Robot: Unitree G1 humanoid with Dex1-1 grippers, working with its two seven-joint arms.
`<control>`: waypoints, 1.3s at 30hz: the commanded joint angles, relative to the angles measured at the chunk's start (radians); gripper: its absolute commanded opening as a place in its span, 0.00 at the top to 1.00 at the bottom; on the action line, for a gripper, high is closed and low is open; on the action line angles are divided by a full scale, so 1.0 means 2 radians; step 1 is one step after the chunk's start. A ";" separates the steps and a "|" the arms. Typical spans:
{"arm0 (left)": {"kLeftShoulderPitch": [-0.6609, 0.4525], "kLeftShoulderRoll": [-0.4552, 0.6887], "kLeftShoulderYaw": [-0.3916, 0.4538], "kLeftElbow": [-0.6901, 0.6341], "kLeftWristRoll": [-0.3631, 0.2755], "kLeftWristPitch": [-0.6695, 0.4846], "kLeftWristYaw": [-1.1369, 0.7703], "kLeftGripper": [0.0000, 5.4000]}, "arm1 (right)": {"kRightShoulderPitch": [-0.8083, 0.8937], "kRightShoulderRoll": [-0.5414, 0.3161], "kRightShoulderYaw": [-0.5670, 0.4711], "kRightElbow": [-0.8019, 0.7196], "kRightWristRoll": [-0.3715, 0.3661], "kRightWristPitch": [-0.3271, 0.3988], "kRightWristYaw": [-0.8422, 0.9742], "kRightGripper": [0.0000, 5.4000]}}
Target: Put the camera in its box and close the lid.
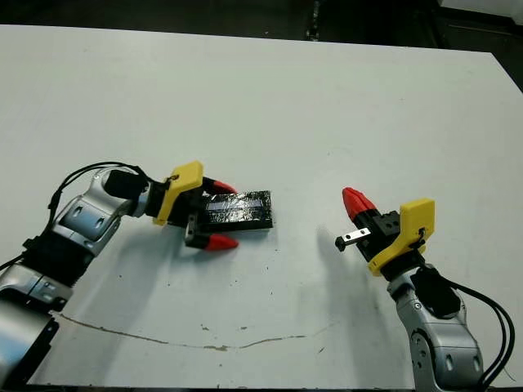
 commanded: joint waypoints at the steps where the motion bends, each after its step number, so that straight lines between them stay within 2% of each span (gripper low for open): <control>1: 0.026 0.040 0.007 -0.005 0.009 0.025 -0.005 0.00 | 0.005 -0.004 -0.003 -0.001 0.000 0.003 -0.003 1.00; 6: 0.034 0.075 0.017 0.001 0.015 0.028 -0.001 0.00 | 0.004 -0.004 -0.002 0.001 -0.002 0.000 -0.002 1.00; 18: 0.046 0.131 0.056 0.028 0.023 -0.032 0.011 0.00 | 0.005 -0.005 -0.002 0.001 -0.001 -0.003 0.000 1.00; 22: 0.043 0.167 0.073 -0.034 -0.003 0.044 -0.007 0.00 | 0.004 -0.004 -0.001 0.001 0.000 -0.002 0.001 1.00; 24: 0.042 0.173 0.096 -0.069 -0.024 0.086 0.002 0.00 | 0.004 -0.003 -0.001 0.001 0.002 0.001 0.000 1.00; 27: 0.065 0.149 0.156 -0.154 -0.063 0.162 0.080 0.05 | 0.003 -0.003 0.000 0.002 0.003 0.000 0.001 1.00; 29: 0.088 0.100 0.203 -0.201 -0.101 0.164 0.143 0.11 | 0.002 -0.002 0.001 0.004 0.000 -0.005 0.001 1.00; 31: 0.106 0.047 0.230 -0.231 -0.134 0.160 0.198 0.15 | 0.000 -0.001 0.001 0.006 0.001 -0.006 0.003 1.00; 34: 0.123 -0.019 0.236 -0.259 -0.160 0.143 0.259 0.24 | -0.001 0.000 0.001 0.006 0.001 -0.005 0.002 1.00; 39: 0.129 -0.099 0.206 -0.292 -0.171 0.153 0.337 0.37 | -0.002 0.000 -0.004 0.005 0.003 0.000 -0.003 1.00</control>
